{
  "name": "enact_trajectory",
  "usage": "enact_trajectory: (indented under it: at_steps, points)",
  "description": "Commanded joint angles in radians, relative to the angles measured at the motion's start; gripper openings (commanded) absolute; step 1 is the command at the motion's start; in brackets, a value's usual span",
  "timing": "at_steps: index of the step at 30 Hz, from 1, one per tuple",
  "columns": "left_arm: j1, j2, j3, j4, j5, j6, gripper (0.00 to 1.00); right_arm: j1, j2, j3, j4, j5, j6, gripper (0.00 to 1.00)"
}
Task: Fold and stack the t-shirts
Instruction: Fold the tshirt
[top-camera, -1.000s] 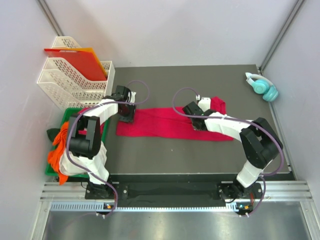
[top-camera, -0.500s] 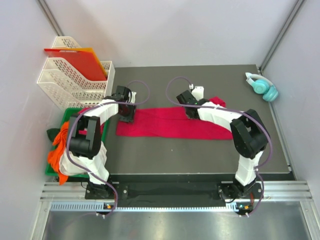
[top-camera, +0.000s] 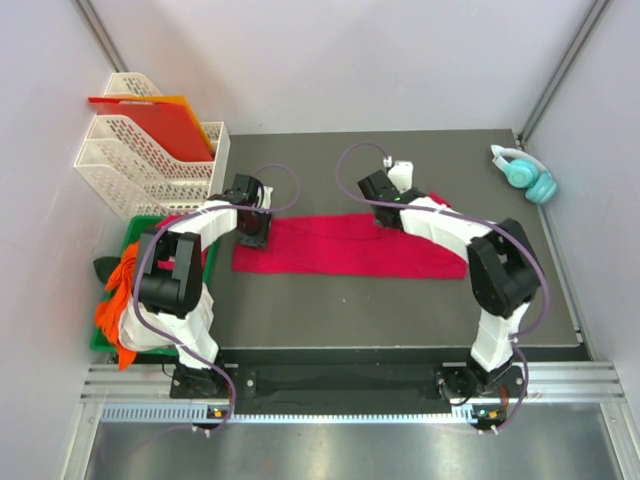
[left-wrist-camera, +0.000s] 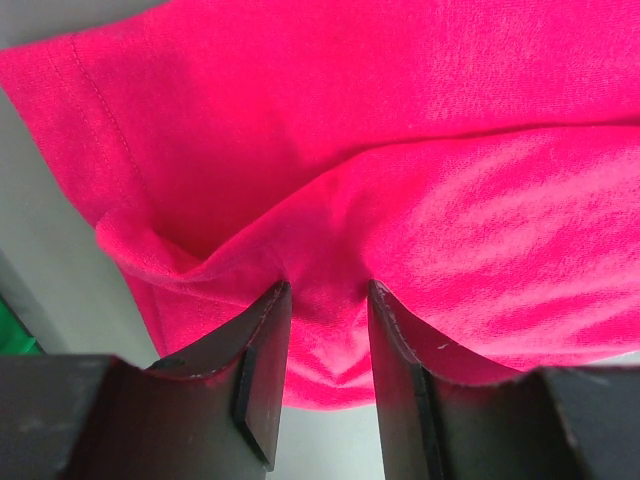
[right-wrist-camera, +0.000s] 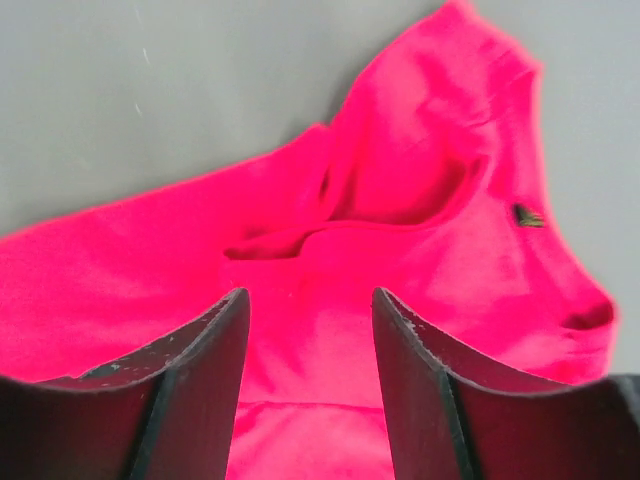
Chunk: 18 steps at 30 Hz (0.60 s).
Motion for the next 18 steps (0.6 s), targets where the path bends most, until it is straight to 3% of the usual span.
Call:
enact_trajectory:
  at_steps: [1, 3, 4, 8, 12, 18]
  points:
    - [-0.003, -0.03, -0.009, 0.037, 0.009, 0.01, 0.42, -0.019, -0.163, -0.027, 0.002, 0.038, -0.005, 0.51]
    - [-0.003, -0.029, -0.007, 0.039, 0.012, 0.01, 0.42, -0.019, -0.171, -0.059, -0.004, 0.035, 0.015, 0.42]
    - [-0.003, -0.023, -0.004, 0.037, 0.011, 0.009, 0.42, -0.019, -0.166, -0.094, -0.01, 0.029, 0.029, 0.32]
    - [-0.005, -0.01, 0.014, 0.017, -0.014, 0.009, 0.4, -0.019, -0.134, -0.154, -0.039, -0.028, 0.092, 0.14]
    - [-0.003, -0.019, 0.025, 0.025, -0.046, 0.01, 0.4, 0.017, -0.166, -0.239, -0.003, -0.066, 0.152, 0.11]
    - [0.004, -0.006, 0.095, 0.051, -0.112, 0.041, 0.41, 0.074, -0.18, -0.285, -0.009, -0.066, 0.213, 0.22]
